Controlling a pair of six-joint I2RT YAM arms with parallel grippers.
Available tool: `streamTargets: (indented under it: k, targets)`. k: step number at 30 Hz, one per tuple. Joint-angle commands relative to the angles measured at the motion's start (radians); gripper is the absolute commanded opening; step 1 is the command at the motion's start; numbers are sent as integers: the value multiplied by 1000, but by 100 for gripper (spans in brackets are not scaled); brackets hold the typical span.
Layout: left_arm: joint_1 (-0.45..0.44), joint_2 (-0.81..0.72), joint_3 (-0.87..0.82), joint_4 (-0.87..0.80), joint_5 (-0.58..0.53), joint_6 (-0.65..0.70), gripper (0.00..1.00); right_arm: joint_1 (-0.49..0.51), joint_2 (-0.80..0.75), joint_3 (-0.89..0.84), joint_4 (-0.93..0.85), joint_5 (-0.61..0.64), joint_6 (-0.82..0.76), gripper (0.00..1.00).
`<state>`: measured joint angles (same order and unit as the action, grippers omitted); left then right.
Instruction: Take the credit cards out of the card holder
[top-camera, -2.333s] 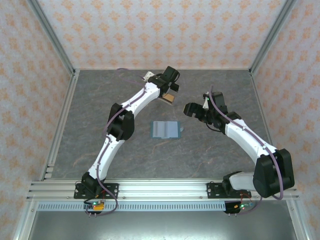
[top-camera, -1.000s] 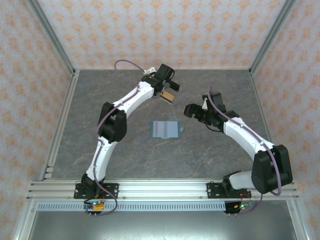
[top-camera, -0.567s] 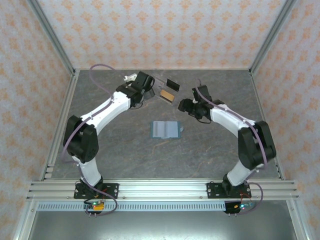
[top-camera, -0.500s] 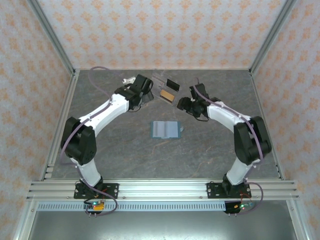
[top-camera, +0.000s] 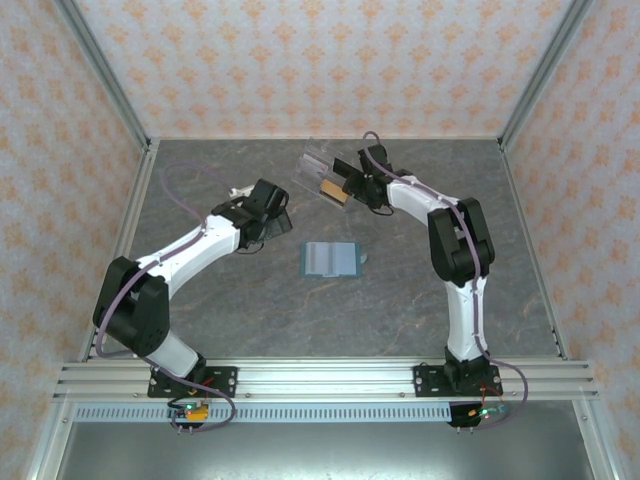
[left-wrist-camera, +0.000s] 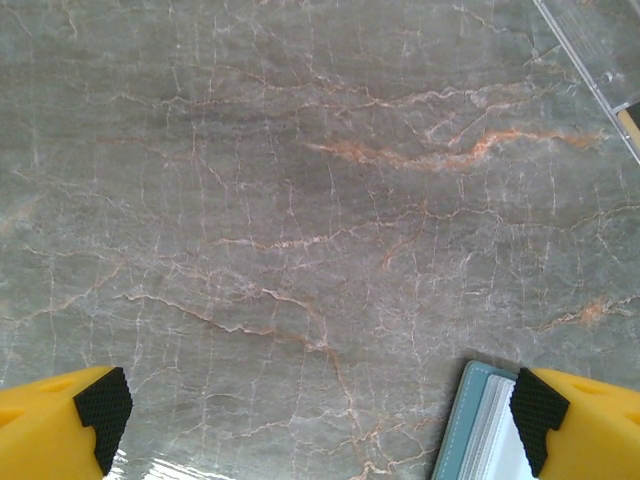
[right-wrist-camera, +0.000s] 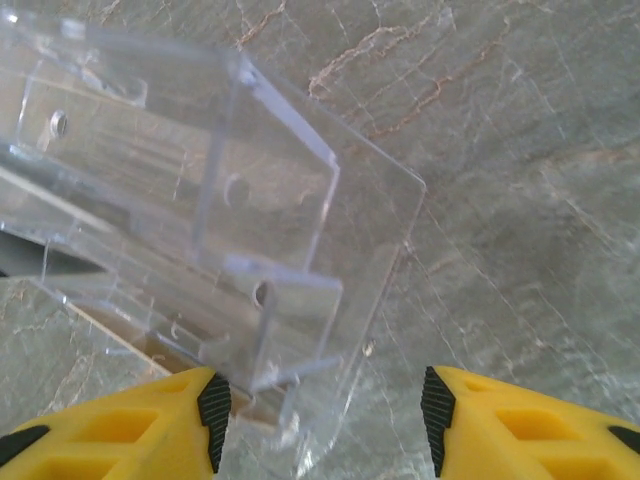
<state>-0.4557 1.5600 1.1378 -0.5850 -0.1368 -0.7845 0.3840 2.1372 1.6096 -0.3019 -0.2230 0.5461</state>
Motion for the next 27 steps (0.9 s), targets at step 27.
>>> streamTargets:
  k: [27]
  targets:
    - [5, 42, 1, 33, 66, -18, 100, 5, -136, -143, -112, 104, -127, 23]
